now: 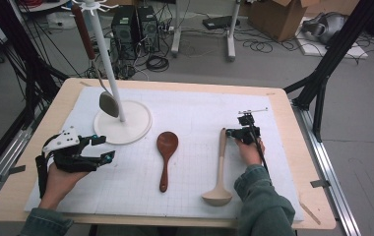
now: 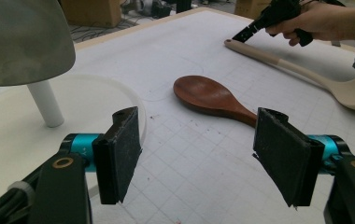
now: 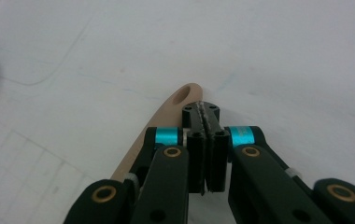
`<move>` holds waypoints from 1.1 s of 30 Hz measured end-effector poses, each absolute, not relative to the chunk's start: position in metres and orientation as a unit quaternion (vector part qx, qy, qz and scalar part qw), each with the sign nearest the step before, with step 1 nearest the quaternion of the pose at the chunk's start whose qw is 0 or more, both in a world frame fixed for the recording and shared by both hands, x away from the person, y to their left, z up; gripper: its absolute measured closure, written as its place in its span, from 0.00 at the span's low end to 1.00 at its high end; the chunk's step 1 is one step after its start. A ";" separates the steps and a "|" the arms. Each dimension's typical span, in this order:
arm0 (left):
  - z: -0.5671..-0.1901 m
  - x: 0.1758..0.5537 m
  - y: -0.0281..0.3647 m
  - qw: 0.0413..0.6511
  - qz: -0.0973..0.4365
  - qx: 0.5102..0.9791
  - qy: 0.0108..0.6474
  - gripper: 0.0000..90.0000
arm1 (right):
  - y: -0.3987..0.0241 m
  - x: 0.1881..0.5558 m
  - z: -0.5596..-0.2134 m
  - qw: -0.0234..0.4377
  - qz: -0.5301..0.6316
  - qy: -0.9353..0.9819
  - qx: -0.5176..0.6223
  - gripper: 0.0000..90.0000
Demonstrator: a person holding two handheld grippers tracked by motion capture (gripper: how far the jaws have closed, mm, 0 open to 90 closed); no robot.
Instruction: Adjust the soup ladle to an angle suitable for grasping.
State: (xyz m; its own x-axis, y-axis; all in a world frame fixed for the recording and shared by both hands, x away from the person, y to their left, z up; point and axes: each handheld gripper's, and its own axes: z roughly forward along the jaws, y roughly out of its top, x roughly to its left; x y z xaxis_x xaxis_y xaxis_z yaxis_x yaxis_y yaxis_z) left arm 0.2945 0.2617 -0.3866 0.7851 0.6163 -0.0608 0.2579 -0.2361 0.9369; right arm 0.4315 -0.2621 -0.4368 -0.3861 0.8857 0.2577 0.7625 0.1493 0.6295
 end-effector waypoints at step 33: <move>-0.390 0.292 0.269 0.552 0.166 0.763 0.290 0.36 | -0.180 0.445 -0.434 -0.014 0.376 0.823 0.425 1.00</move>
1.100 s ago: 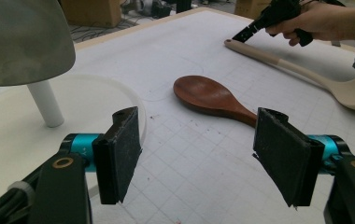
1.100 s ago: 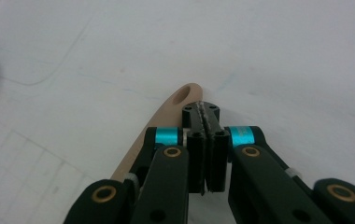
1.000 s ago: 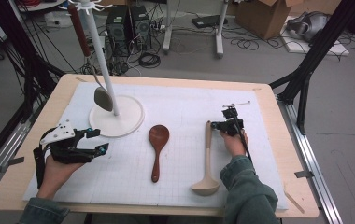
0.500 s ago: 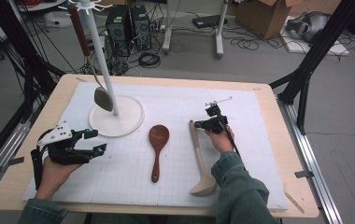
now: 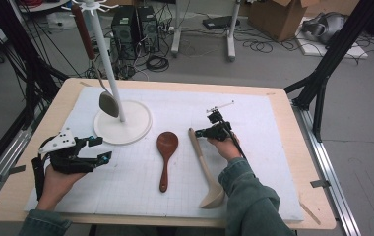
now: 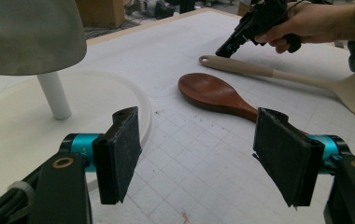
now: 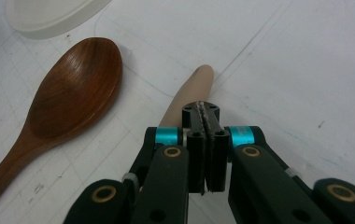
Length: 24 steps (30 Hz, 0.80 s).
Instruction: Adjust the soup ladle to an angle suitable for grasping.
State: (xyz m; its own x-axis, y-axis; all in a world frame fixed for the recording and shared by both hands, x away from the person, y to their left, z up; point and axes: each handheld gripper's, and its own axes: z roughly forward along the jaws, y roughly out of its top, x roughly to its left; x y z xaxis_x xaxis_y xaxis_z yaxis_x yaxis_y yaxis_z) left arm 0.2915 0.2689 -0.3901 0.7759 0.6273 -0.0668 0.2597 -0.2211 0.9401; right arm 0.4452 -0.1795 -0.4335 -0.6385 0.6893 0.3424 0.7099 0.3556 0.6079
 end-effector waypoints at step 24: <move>-0.389 0.291 0.268 0.553 0.167 0.763 0.288 0.36 | -0.161 0.440 -0.434 0.065 -0.387 -0.841 -0.374 0.99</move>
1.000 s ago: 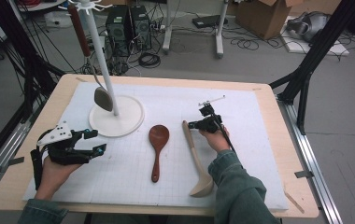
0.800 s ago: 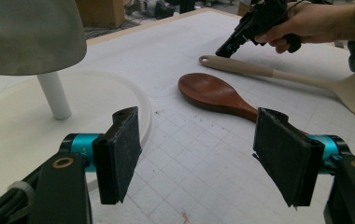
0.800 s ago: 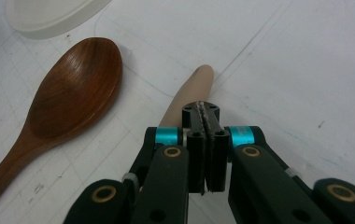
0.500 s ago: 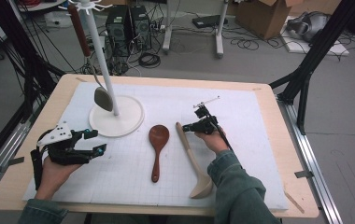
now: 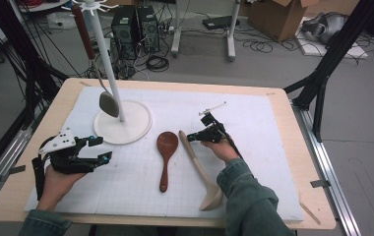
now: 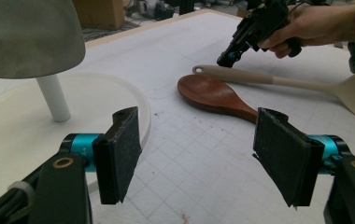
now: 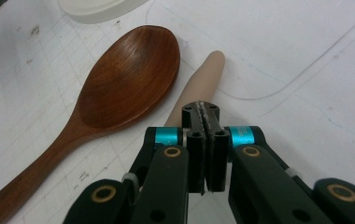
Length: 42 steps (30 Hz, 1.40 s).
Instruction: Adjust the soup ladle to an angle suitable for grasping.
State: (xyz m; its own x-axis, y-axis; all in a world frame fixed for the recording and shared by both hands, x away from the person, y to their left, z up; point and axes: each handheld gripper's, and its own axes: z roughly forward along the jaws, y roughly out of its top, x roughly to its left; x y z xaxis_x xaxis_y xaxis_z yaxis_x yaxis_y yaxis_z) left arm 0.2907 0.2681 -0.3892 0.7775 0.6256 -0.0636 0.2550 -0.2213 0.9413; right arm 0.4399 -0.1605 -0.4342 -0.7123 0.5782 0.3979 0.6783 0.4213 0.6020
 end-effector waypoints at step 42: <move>-0.389 0.288 0.266 0.552 0.169 0.766 0.283 0.36 | -0.178 0.357 -0.409 0.020 -0.343 -0.866 -0.364 0.67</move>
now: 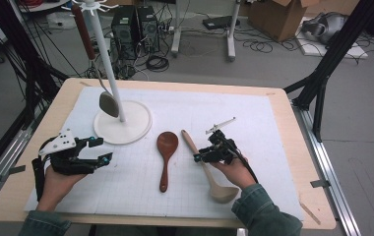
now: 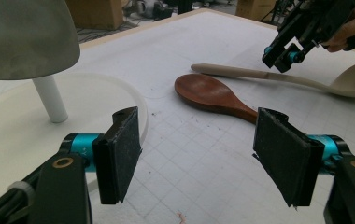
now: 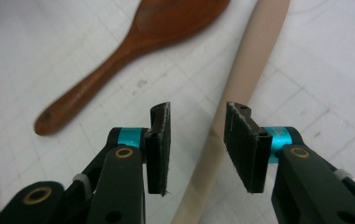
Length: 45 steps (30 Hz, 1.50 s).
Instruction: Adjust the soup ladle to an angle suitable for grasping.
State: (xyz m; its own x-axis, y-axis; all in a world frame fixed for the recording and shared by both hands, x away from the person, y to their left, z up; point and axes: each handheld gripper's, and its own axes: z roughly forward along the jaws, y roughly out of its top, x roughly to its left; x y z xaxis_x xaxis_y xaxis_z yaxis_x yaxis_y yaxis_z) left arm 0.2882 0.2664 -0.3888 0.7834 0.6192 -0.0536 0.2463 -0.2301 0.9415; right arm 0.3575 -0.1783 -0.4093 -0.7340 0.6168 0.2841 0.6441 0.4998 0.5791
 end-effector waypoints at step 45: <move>-0.390 0.289 0.264 0.551 0.168 0.768 0.281 0.36 | -0.175 0.341 -0.426 -0.008 -0.308 -0.851 -0.426 0.78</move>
